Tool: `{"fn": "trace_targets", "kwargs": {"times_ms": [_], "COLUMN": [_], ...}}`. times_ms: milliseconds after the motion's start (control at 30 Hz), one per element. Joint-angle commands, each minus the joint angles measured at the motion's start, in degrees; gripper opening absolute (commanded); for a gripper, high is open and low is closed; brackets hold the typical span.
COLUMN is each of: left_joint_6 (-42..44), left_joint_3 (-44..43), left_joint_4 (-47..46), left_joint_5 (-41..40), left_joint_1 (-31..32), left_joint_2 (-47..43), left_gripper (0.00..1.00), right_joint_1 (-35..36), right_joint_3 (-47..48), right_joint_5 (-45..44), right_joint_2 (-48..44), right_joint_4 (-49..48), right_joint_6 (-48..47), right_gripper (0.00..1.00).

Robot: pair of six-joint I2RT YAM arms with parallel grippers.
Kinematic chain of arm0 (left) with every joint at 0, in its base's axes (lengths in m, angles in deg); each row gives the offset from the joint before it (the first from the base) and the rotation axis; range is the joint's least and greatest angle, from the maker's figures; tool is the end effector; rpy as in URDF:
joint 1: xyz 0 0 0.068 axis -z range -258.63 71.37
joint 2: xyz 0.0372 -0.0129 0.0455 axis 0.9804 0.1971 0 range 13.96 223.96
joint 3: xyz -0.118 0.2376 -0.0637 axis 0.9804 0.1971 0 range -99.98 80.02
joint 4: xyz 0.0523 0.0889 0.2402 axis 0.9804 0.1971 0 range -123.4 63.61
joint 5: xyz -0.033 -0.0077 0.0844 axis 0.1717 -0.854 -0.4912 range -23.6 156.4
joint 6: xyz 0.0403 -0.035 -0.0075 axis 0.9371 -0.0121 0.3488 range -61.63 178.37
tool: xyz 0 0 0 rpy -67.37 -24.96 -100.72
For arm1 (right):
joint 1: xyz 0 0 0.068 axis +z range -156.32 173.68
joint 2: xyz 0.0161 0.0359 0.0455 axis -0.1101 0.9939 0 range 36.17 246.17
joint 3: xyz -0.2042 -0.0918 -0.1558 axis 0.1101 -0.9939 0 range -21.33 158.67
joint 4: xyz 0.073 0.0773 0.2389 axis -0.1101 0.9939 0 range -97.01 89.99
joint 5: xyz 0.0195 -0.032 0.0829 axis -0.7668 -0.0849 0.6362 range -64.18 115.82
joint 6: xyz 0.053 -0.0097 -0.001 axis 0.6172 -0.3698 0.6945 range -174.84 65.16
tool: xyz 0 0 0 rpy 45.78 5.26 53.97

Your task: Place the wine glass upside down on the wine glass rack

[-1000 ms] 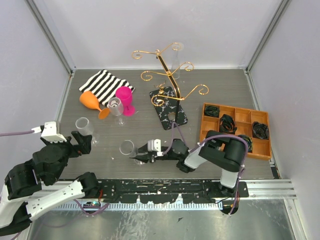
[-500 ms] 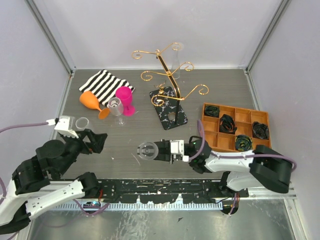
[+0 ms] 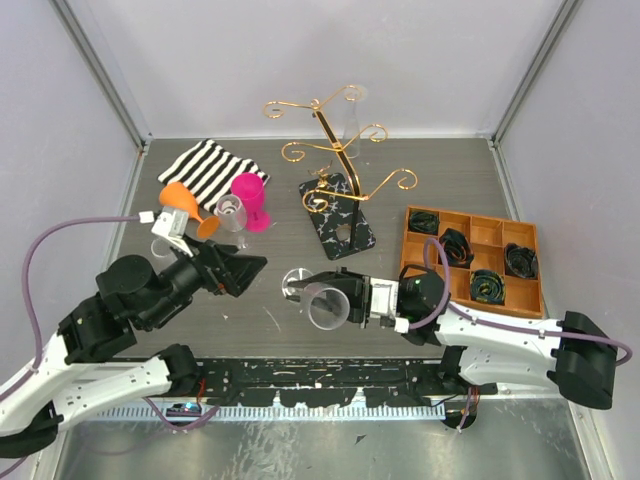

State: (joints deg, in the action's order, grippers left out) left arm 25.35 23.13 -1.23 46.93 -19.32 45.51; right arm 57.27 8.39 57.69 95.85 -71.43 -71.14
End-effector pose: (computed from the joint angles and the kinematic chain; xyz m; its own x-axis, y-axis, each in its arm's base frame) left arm 0.0600 -0.0778 0.3979 -0.4006 -0.3315 -0.8542 0.5052 0.6978 -0.5078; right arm 0.0787 0.2008 0.3300 0.5094 0.4898 -0.7075 -0.8452 0.1305 -0.5182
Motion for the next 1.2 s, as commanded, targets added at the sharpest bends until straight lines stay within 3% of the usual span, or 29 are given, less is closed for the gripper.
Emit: {"fn": "trace_targets", "kwargs": {"times_ms": [0,200,667,1167], "left_joint_6": [-4.08,-5.90,-11.52,-13.36], "left_joint_3": [1.31,1.40,3.93,5.46], "left_joint_4": [-9.74,-14.15,-21.13,-26.35], "left_joint_5": [8.10,12.16,17.88,20.10], "left_joint_1": [0.03,0.05,0.09,0.02], "left_joint_2": [3.01,6.56,8.26,6.78], "left_gripper": [0.98,1.00,0.88,0.53], "right_joint_1": [0.25,0.26,0.26,0.27], "right_joint_3": [4.14,5.64,8.13,8.54], "right_joint_5": [-1.40,-2.07,-4.73,-5.06], "right_joint_2": [-2.44,-2.05,0.16,0.82], "right_joint_4": [-2.14,-5.42,-10.80,-11.60], "right_joint_6": [-3.11,-3.50,-7.07,-5.86], "right_gripper": [0.01,0.01,0.01,0.01]}}
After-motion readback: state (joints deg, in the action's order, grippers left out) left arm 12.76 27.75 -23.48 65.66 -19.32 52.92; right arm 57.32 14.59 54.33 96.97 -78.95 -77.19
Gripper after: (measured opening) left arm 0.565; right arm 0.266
